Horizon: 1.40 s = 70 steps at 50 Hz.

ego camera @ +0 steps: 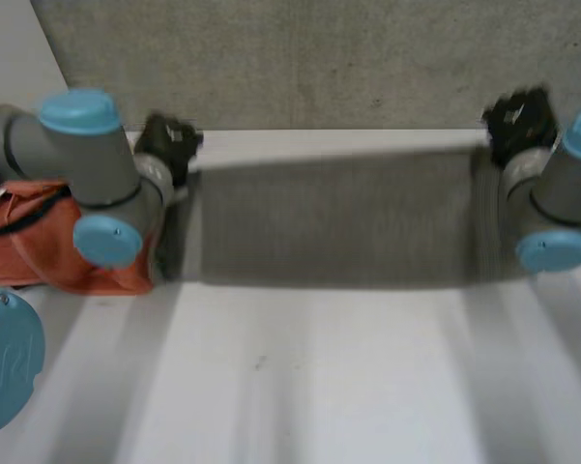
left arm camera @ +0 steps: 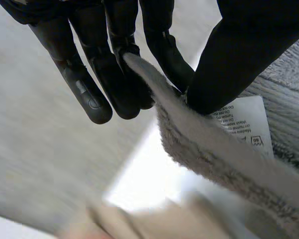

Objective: Fold the laundry.

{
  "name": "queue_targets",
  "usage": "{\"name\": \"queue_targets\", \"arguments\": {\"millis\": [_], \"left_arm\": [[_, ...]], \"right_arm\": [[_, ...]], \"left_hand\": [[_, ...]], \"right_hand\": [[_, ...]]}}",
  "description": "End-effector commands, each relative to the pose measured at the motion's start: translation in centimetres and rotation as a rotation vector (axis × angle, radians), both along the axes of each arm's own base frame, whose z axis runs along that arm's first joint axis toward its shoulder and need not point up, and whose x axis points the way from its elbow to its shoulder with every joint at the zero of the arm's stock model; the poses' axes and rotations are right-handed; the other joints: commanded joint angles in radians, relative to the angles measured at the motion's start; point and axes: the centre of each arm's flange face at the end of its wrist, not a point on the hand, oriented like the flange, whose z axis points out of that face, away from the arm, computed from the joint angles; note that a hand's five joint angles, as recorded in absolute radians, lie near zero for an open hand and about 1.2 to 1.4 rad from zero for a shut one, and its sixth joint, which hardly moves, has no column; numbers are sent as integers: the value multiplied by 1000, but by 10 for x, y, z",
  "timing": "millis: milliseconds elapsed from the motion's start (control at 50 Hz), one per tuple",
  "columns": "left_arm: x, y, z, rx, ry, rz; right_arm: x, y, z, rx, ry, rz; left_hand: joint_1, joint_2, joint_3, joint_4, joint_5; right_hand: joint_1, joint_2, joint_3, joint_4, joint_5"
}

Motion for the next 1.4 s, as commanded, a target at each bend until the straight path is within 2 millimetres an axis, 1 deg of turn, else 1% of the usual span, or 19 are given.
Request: {"name": "queue_targets", "arguments": {"millis": [20,40,80,120,160,240,320,400,420,480,500,580,660,740,860,1000,1120,1340,1400], "left_arm": [[7,1,163,-452,391,-29],[10,10,192,-519,491,-61],[11,17,209,-554,564,-94],[9,22,220,-575,630,-147],[8,23,219,-567,634,-167],[8,15,197,-497,589,-151],[14,5,164,-400,538,-106],[18,0,120,-274,485,-78],[19,-1,100,-215,460,-73],[21,2,69,-130,408,-70],[24,5,48,-73,369,-66],[31,20,1,57,247,-66],[40,39,-40,158,127,-78],[50,52,-73,231,13,-86],[51,52,-86,206,-104,-96],[54,49,-98,203,-156,-49],[61,40,-97,162,-159,12],[62,35,-99,134,-157,27],[63,38,-99,155,-166,30]], "right_arm": [[-19,0,143,-476,-325,-82],[-24,8,167,-541,-392,-72],[-26,16,180,-560,-419,-49],[-20,22,179,-530,-398,-4],[-16,24,172,-489,-371,22],[-12,27,151,-389,-328,44],[-16,28,127,-297,-305,37],[-19,33,97,-178,-272,42],[-20,36,82,-116,-254,51],[-22,44,55,2,-225,65],[-24,50,36,87,-208,67],[-33,69,-6,274,-169,61],[-44,84,-38,395,-115,40],[-51,91,-52,433,-68,43],[-50,92,-59,439,-42,59],[-48,91,-61,442,-43,59],[-48,92,-61,441,-39,59],[-49,91,-62,442,-38,55],[-50,90,-61,440,-37,52]], "left_hand": [[245,200,203,195,249],[245,200,203,195,249],[245,200,203,195,249],[245,200,203,195,249],[245,200,203,195,249],[245,200,203,195,249],[245,200,203,195,249],[245,200,203,195,249],[245,200,203,195,249],[245,200,203,195,249],[245,200,203,195,249],[245,200,203,195,249],[245,200,203,195,249],[245,200,203,195,249],[242,197,201,192,246],[-127,-172,-169,-178,-123],[-213,-258,-254,-263,-209],[-210,-255,-251,-260,-206],[-79,-124,-120,-129,-75]], "right_hand": [[263,222,207,201,223],[263,222,207,201,223],[263,222,207,201,223],[263,222,207,201,223],[263,222,207,201,223],[263,222,207,201,223],[263,222,207,201,223],[263,222,207,201,223],[263,222,207,201,223],[263,222,207,201,223],[263,222,207,201,223],[263,222,207,201,223],[263,222,207,201,223],[263,222,207,201,223],[263,222,207,201,223],[263,222,207,201,223],[263,222,207,201,223],[263,222,207,201,223],[263,222,207,201,223]]}}
